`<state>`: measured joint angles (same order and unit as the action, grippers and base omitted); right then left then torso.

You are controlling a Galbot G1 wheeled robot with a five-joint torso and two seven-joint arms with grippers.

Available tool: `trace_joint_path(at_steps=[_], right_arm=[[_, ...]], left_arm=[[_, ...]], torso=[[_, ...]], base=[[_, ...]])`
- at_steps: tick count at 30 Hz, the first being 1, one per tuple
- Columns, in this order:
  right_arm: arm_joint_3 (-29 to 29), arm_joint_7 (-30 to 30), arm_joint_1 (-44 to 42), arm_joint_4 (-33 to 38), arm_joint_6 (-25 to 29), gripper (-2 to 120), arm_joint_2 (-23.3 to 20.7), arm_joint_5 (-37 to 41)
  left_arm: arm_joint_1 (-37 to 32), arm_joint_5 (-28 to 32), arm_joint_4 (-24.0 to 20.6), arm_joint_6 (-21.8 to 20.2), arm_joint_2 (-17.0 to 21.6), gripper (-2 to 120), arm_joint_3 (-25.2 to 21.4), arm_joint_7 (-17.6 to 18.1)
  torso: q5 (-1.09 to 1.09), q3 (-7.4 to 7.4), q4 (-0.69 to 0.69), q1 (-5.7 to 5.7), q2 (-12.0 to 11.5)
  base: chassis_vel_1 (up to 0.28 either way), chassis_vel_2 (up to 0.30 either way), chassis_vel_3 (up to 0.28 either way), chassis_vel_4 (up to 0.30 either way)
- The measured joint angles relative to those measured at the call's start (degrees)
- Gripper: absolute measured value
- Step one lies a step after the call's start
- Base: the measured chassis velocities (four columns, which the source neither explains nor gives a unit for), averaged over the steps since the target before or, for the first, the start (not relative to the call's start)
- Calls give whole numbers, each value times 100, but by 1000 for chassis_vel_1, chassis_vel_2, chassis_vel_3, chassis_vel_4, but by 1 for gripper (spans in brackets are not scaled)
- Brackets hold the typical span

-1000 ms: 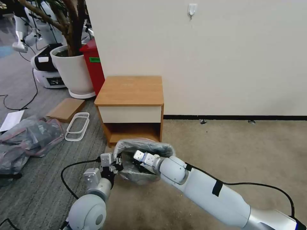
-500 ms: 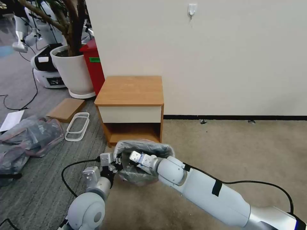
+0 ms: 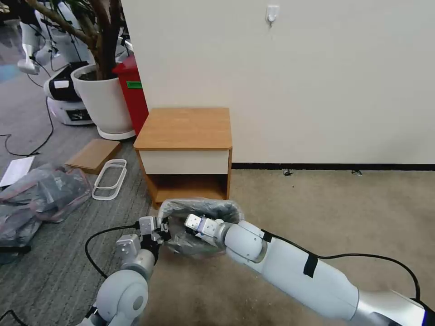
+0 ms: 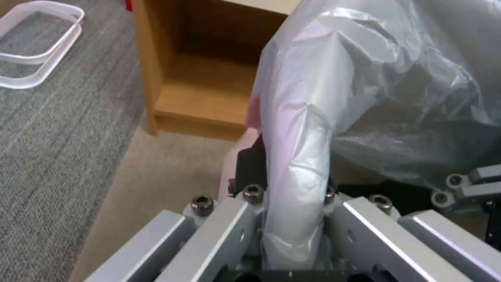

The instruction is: Pick up the garbage bag from the table and place it over the trash can.

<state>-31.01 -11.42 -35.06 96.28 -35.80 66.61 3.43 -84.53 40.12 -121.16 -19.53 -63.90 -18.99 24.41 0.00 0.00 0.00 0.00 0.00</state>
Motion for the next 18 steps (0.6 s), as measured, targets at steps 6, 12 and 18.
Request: trace_joint_path(at_steps=[6, 12, 18], right_arm=[[-6, 7, 3, -11, 7, 0, -5, 6], [-18, 29, 12, -11, 94, 0, 7, 148], [-60, 2, 110, -33, 248, 0, -34, 177]], left_arm=[[-20, 0, -56, -3, 29, 2, -30, -5], [-46, 25, -57, -18, 70, 2, -84, -21], [-83, 14, 6, -22, 112, 2, -126, -73]], torso=[[0, 0, 0, 0, 0], [0, 0, 0, 0, 0], [0, 0, 0, 0, 0]], base=[[0, 0, 0, 0], [0, 0, 0, 0], [0, 0, 0, 0]])
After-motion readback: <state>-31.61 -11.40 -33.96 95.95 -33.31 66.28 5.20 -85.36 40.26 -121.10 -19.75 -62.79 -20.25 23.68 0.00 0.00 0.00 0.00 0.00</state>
